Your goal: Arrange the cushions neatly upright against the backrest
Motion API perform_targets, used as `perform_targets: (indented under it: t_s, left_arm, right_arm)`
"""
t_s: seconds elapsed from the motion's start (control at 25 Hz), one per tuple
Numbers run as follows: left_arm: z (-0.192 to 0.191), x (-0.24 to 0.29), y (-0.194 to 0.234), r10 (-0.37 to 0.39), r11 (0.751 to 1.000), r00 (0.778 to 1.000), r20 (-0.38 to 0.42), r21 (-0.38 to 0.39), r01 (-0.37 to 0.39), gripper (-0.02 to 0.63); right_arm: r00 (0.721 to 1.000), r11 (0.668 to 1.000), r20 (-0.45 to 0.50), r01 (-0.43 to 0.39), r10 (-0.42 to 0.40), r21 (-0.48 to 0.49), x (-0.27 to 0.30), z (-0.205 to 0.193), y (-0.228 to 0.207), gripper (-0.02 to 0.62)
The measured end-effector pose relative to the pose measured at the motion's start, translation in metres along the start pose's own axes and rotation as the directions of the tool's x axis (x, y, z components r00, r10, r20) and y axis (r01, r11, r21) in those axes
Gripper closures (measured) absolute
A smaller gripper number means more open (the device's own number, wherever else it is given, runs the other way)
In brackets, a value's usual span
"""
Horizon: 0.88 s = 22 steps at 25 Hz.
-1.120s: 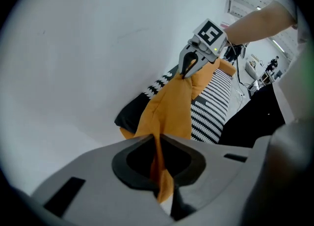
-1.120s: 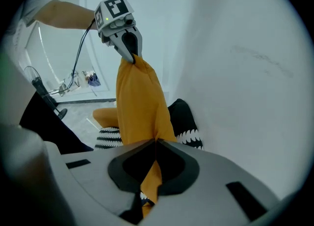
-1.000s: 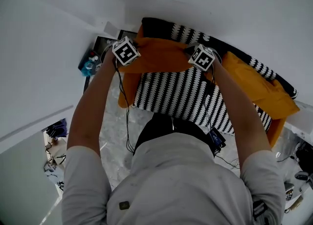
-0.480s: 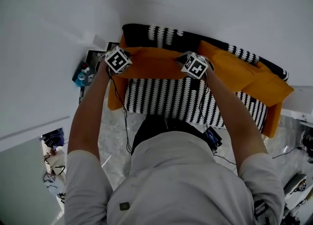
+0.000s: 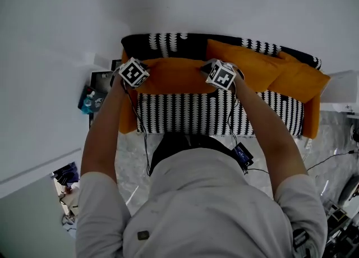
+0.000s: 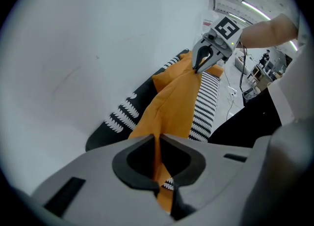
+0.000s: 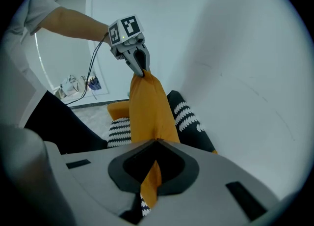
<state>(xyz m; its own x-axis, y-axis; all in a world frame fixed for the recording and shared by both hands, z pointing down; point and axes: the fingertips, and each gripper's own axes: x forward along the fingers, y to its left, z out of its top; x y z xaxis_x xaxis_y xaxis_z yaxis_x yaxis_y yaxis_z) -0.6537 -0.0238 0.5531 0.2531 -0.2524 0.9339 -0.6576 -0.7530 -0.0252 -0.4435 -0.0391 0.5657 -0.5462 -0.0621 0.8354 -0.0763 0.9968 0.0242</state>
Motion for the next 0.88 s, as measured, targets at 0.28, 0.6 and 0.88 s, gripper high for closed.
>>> perform_targets:
  t_s: [0.28, 0.6, 0.88]
  left_arm:
    - [0.006, 0.023, 0.012, -0.05, 0.998, 0.999, -0.003, 0.025, 0.05, 0.575]
    - [-0.012, 0.054, 0.048, -0.116, 0.991, 0.993, -0.018, 0.062, 0.117, 0.575]
    - [-0.035, 0.086, 0.093, -0.163, 0.984, 0.986, -0.032, 0.073, 0.165, 0.575]
  right_arm:
    - [0.999, 1.0, -0.034, 0.015, -0.014, 0.028, 0.007, -0.006, -0.006, 0.568]
    - [0.996, 0.997, -0.088, 0.017, -0.011, 0.075, 0.05, 0.003, -0.018, 0.568]
    - [0.992, 0.993, -0.126, 0.019, -0.004, 0.12, 0.097, 0.017, -0.033, 0.568]
